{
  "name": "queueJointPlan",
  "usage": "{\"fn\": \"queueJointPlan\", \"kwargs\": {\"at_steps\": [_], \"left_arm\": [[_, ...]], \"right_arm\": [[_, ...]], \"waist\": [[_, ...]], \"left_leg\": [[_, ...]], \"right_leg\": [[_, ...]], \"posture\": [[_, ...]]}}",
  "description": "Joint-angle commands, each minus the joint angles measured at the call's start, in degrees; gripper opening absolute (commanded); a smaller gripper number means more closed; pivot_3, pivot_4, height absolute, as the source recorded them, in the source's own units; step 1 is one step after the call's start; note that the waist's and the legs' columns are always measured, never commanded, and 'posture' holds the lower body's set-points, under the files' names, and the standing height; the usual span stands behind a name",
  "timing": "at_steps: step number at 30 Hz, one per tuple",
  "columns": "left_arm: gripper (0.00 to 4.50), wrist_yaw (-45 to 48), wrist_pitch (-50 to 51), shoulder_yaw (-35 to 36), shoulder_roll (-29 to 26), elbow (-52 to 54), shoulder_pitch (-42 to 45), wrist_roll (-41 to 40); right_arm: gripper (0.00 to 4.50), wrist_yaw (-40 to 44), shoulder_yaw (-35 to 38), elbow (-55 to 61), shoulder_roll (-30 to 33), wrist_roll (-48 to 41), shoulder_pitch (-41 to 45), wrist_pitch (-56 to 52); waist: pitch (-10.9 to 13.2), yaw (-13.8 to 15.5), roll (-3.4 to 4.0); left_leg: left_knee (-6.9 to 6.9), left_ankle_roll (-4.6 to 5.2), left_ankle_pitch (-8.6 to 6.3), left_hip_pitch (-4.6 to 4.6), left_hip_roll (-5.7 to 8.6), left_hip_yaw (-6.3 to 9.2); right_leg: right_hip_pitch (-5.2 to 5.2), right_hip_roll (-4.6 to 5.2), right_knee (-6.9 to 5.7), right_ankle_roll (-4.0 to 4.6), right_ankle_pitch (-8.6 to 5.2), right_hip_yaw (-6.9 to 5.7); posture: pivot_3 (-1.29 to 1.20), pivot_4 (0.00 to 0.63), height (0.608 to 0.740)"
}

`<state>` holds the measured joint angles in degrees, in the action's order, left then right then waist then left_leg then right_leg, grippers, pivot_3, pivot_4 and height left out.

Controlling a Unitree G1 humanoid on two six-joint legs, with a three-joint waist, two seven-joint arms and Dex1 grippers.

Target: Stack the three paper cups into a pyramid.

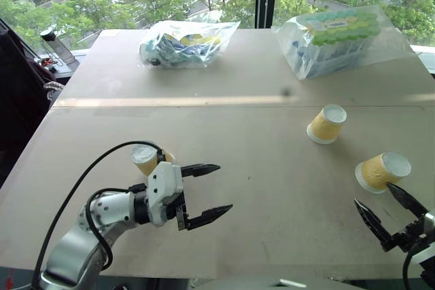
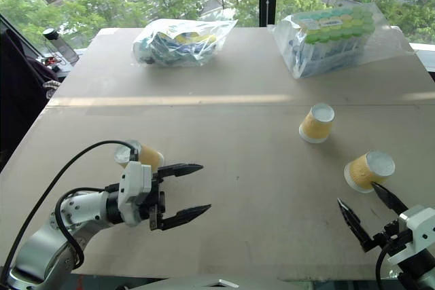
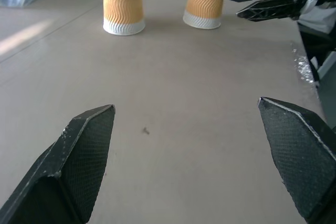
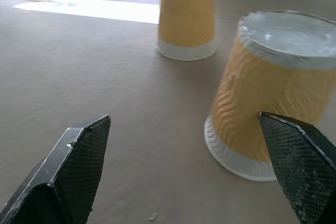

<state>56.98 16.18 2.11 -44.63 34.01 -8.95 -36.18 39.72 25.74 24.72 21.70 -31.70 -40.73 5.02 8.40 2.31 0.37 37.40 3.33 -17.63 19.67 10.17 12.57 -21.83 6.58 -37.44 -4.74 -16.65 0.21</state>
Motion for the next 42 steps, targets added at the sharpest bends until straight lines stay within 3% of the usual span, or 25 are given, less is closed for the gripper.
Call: {"fn": "queueJointPlan", "kwargs": {"at_steps": [1, 8, 19, 34, 39, 42], "left_arm": [[4.47, 1.4, 2.6, 1.0, -1.5, 3.0, 2.0, -3.4], [4.47, 1.1, 6.4, 1.9, -2.5, 4.3, 6.2, -6.5], [4.47, 0.6, 6.1, 2.3, -1.7, 5.8, 6.8, -6.2], [4.47, 2.4, 3.0, 2.0, 0.1, 5.1, 7.6, -4.7], [4.5, 3.1, 1.1, 2.4, 0.6, 3.8, 7.5, -2.7], [4.5, -2.1, 1.6, 5.1, 4.3, 5.1, 3.6, -5.3]], "right_arm": [[4.5, -1.4, 2.1, 1.7, -0.2, -1.2, 0.4, -0.4], [4.5, -2.9, 4.9, -1.8, -0.4, -2.9, 3.9, -0.6], [4.5, -1.9, 2.9, -9.7, 1.8, -1.0, 15.8, -1.4], [4.5, 2.4, 1.8, -12.9, 3.2, -0.5, 21.3, -0.7], [2.34, 3.7, 1.3, -11.7, 4.5, 0.1, 21.2, -0.9], [2.34, 5.8, -0.3, -8.6, 5.4, -0.1, 19.0, -1.0]], "waist": [[0.0, -0.2, 0.0], [0.0, 0.0, -0.01], [0.0, -0.1, -0.06], [0.0, -0.1, -0.13], [0.0, -0.1, -0.13], [0.0, -0.2, -0.12]], "left_leg": [[0.0, 0.0, 0.0, 0.0, -0.01, -0.02], [0.0, 0.0, 0.0, -0.07, -0.12, -0.25], [-0.03, -0.03, -0.02, -0.06, -0.41, -0.75], [-0.04, -0.03, -0.02, -0.05, -0.46, -0.98], [-0.04, -0.03, -0.02, -0.05, -0.47, -0.99], [-0.04, -0.03, -0.02, -0.05, -0.47, -1.04]], "right_leg": [[-0.01, -0.01, -0.02, 0.0, 0.0, 0.02], [-0.08, -0.15, -0.16, 0.01, 0.01, 0.33], [-0.33, -0.38, -0.22, 0.14, 0.08, 0.76], [-0.41, -0.41, -0.23, 0.15, 0.1, 0.93], [-0.42, -0.42, -0.23, 0.15, 0.11, 0.94], [-0.43, -0.42, -0.21, 0.15, 0.11, 0.98]], "posture": [[0.0, 0.15, 0.74], [0.0, 0.15, 0.74], [0.0, 0.15, 0.74], [0.0, 0.15, 0.74], [0.0, 0.15, 0.74], [0.0, 0.15, 0.74]]}}
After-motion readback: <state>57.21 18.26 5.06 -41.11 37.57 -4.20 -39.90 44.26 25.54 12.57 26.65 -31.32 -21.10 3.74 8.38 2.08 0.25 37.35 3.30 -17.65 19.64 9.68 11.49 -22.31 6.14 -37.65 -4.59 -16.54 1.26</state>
